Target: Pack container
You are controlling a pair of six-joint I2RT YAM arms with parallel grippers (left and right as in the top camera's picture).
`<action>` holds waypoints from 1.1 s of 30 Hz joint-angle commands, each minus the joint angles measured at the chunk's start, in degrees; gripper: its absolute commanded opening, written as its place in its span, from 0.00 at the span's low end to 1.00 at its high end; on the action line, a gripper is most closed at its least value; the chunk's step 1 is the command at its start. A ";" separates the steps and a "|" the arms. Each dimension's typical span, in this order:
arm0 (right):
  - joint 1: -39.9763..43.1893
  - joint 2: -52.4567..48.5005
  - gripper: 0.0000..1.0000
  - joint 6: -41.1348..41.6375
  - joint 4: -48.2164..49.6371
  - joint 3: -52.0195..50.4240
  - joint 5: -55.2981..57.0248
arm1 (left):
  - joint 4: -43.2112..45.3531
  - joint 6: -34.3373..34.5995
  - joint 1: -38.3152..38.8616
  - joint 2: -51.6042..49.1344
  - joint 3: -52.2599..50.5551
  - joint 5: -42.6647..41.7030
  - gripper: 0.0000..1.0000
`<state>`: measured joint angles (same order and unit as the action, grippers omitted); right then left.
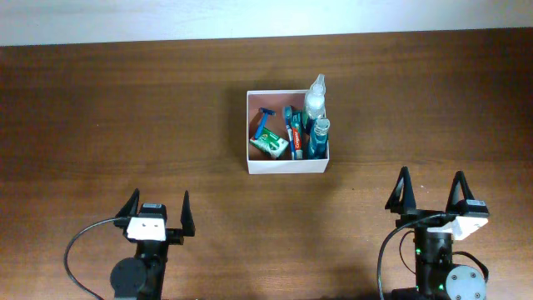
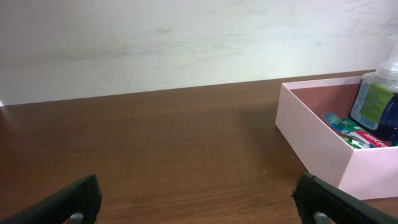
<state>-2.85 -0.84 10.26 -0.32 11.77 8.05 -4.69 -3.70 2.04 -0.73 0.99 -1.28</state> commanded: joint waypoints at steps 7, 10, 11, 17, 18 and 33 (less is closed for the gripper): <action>-0.61 0.66 0.98 -0.59 5.05 -6.84 1.40 | 0.11 -0.92 -0.46 0.44 -0.52 0.39 0.99; -0.63 0.66 0.98 -0.59 12.02 -11.17 1.42 | 0.11 -0.92 -0.46 0.44 -0.52 0.39 0.99; -0.63 0.66 0.99 -0.59 12.39 -11.43 1.42 | 0.11 -0.92 -0.46 0.44 -0.52 0.39 0.99; -0.63 0.66 0.98 -0.59 9.73 -11.45 1.42 | 0.11 -0.92 -0.46 0.44 -0.52 0.39 0.99; -0.63 0.66 0.98 -0.59 8.79 -11.45 1.42 | 0.11 -0.92 -0.46 0.44 -0.52 0.39 0.99; -0.50 0.66 0.98 -0.83 -3.50 -11.45 1.40 | 0.11 -0.92 -0.46 0.44 -0.52 0.39 0.99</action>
<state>-2.90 -0.78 10.22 -3.25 0.58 8.93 -4.69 -3.70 2.04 -0.73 0.99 -1.28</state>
